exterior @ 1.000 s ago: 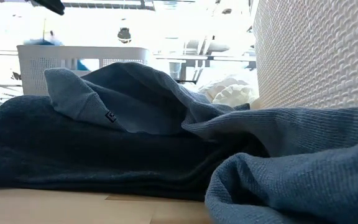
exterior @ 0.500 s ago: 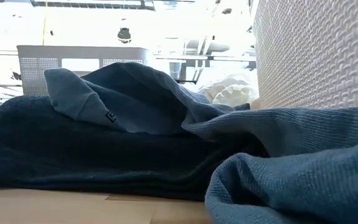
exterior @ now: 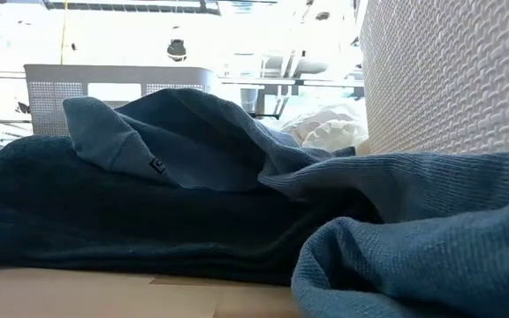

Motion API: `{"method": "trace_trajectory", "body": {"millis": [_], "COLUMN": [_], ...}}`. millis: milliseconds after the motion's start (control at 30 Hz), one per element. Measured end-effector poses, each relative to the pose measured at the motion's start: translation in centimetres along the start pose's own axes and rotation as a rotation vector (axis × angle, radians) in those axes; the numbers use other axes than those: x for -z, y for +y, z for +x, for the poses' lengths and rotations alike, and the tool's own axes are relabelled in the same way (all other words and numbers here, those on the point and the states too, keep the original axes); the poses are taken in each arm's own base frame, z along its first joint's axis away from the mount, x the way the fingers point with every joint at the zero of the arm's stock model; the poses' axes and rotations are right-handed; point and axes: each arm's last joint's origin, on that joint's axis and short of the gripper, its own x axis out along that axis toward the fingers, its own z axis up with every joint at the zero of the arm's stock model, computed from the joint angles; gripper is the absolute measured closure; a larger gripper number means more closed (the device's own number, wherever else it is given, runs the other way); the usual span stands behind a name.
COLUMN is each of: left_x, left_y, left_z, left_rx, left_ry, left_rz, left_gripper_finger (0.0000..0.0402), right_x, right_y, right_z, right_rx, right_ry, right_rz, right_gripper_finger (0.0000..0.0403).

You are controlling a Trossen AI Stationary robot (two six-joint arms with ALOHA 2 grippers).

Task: Sort clothes
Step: Put the blue sock into the top white laundry bin

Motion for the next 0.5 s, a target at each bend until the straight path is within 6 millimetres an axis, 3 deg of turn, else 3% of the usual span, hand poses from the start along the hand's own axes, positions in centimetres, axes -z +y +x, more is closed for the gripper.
{"method": "trace_trajectory", "body": {"millis": [300,500], "left_x": [0.0,0.3], "left_y": [-4.9,-8.2], "left_z": [2.0,2.6], "left_rx": [0.059,0.075], "left_ry": [0.066,0.062], "left_rz": [0.055,0.091], "left_gripper_finger": [0.0246,0.0246], "right_x": [-0.8,-1.6], "right_y": [-0.2,-1.8], "right_z": [0.3,1.6], "right_rx": [-0.045,-0.151], "right_ry": [-0.062,-0.102], "right_rz": [-0.065,-0.069], "right_gripper_finger": [0.0159,0.0159]}}
